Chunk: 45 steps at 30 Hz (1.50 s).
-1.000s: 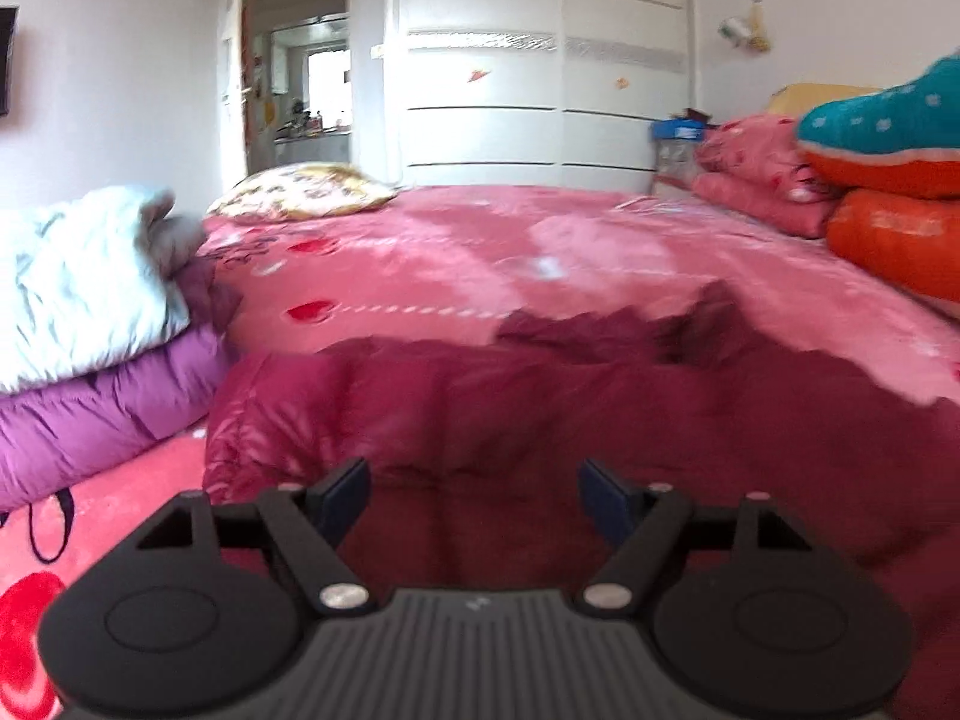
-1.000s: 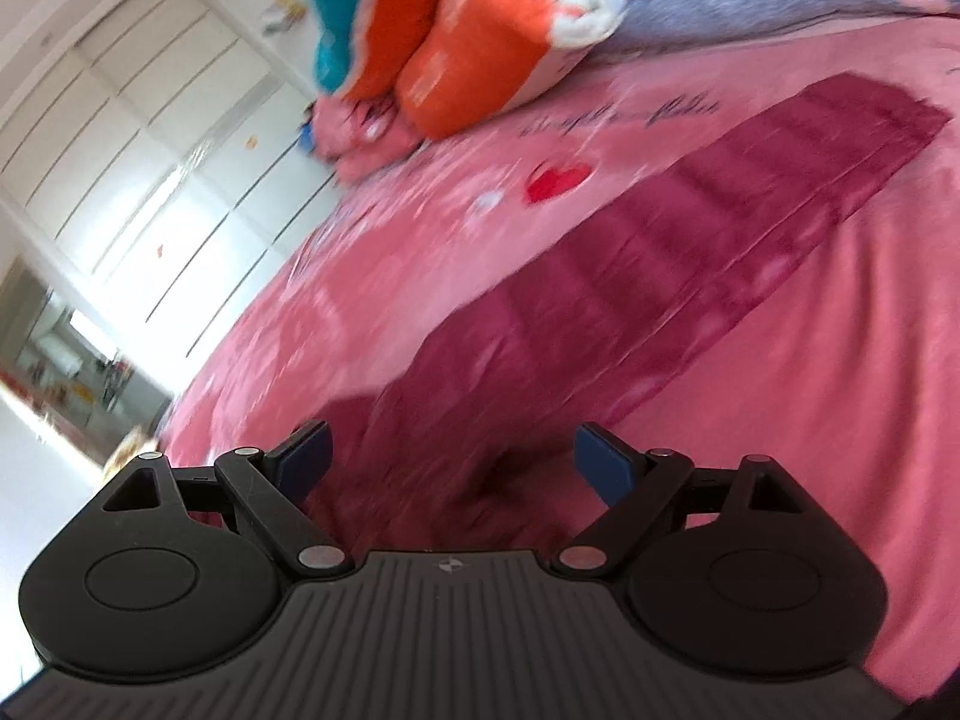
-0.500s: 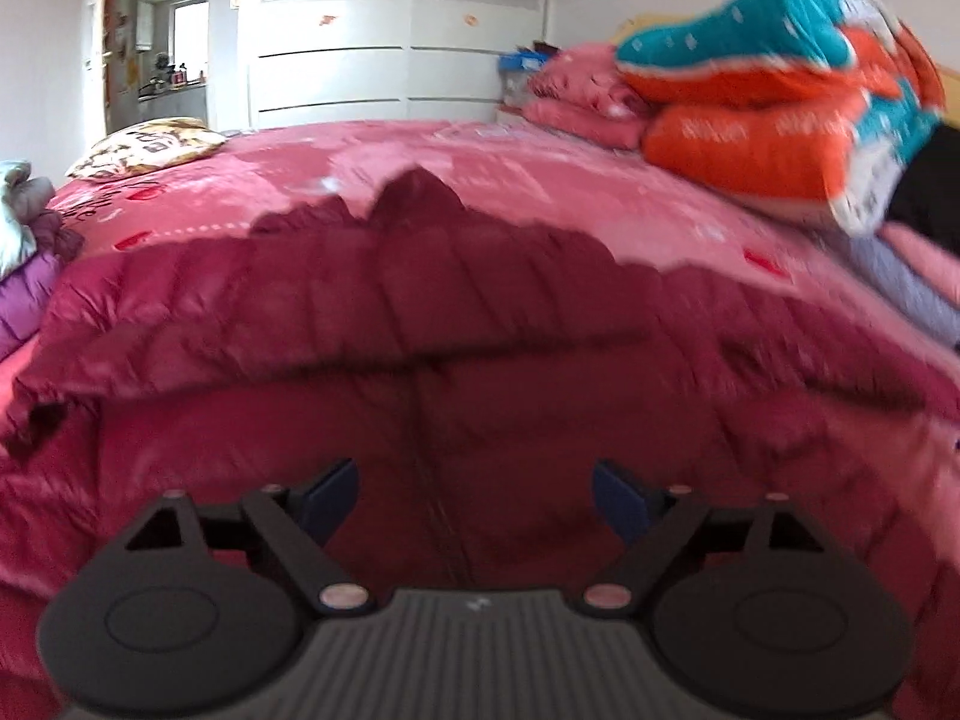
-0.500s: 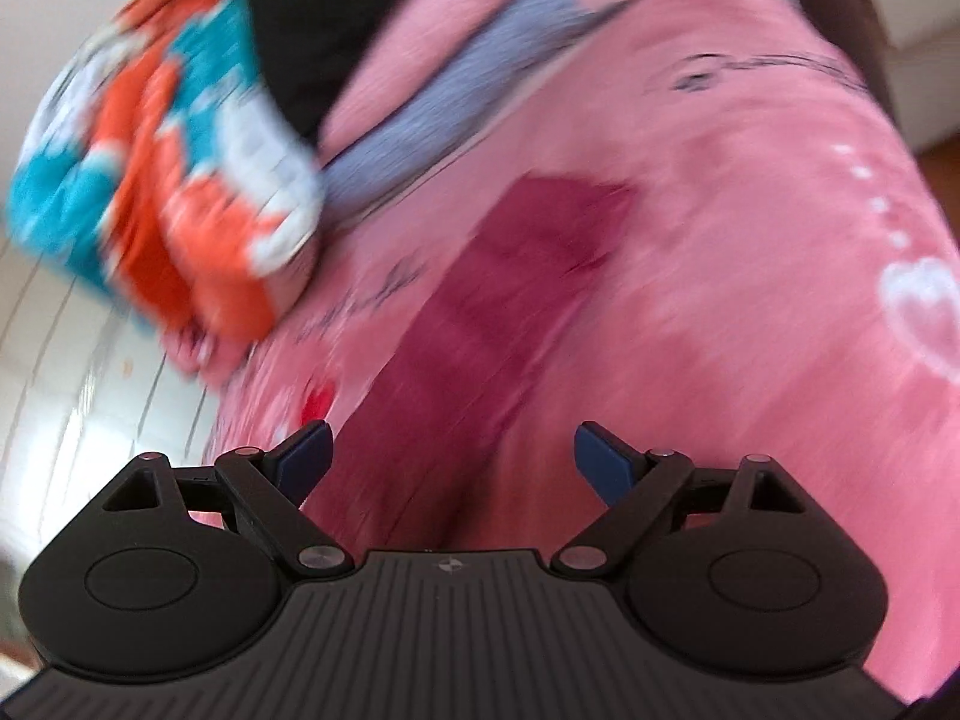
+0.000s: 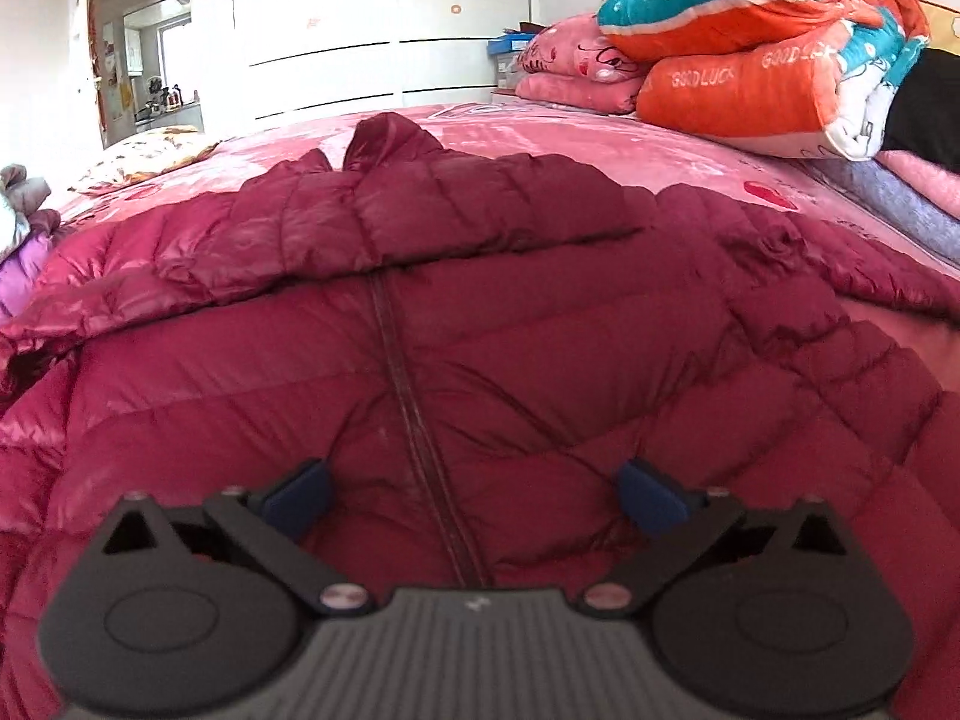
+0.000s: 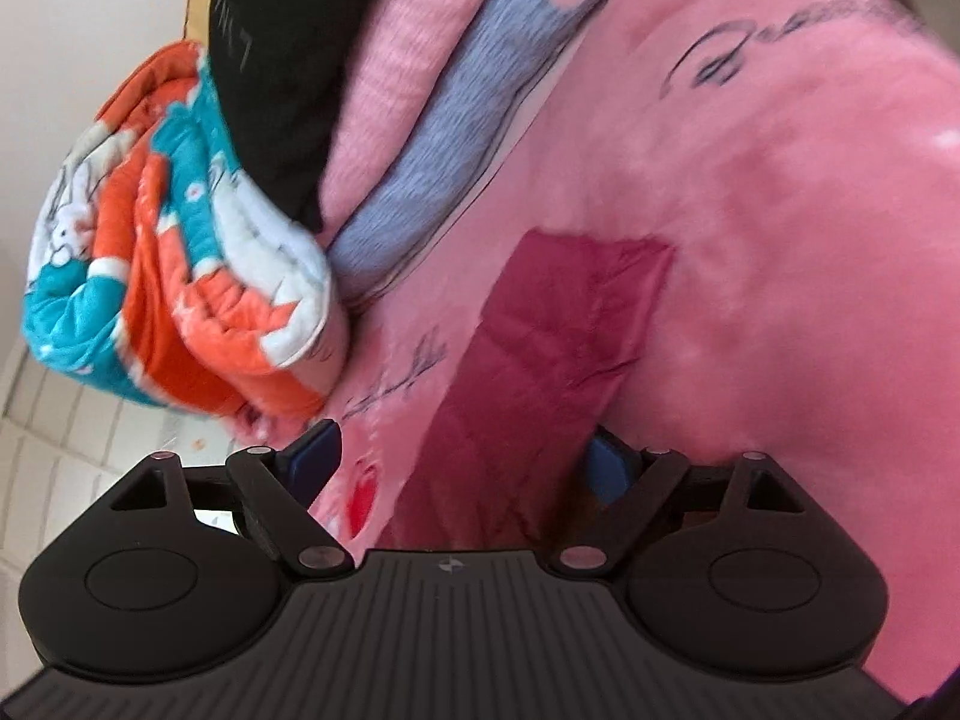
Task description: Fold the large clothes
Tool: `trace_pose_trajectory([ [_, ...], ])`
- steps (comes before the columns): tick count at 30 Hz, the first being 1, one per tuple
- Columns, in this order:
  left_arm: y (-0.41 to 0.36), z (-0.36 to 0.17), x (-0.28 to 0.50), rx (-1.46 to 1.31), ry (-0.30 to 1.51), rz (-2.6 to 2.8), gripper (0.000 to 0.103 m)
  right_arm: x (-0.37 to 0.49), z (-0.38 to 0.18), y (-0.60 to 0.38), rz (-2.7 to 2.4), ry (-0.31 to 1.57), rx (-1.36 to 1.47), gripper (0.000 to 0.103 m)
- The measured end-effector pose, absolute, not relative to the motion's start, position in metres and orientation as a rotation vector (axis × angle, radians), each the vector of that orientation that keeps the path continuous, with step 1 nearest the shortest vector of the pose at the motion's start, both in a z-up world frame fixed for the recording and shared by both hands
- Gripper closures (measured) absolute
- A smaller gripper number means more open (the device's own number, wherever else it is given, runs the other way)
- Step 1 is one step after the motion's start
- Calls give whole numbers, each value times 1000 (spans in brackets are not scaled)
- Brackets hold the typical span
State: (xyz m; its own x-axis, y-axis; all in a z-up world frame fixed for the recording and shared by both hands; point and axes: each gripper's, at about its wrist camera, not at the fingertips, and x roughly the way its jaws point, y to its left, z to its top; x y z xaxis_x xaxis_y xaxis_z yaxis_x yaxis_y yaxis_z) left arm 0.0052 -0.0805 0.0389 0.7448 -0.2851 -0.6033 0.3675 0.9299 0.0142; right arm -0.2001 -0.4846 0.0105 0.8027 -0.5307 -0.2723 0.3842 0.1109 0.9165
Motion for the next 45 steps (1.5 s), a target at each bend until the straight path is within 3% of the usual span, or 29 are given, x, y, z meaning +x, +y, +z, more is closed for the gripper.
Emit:
trace_pose_trajectory([
  [4,-78,36,10,107,648,-374,1,-186,12,-493,-627,-137,1263,0],
  [5,-79,35,10,106,648,-375,1,-181,12,-494,-593,-144,1265,5],
  [6,-80,35,10,106,648,-376,1,-178,10,-496,-567,-147,1280,20],
  [7,-79,35,10,106,647,-377,1,-171,5,-498,-558,-140,1298,43],
  [9,-79,34,11,101,648,-380,1,-160,-3,-499,-584,-94,1312,65],
  [10,-79,34,11,98,648,-382,1,-157,-6,-498,-613,-79,1309,72],
  [13,-79,34,11,94,648,-382,1,-151,5,-496,-651,-76,1277,79],
  [25,-63,49,15,-19,681,-432,1,-106,90,-444,-597,-35,1007,82],
  [34,26,101,11,-254,607,-361,2,-50,184,-321,-253,-8,710,82],
  [45,132,109,13,-357,436,-254,2,20,186,-116,118,147,425,82],
])
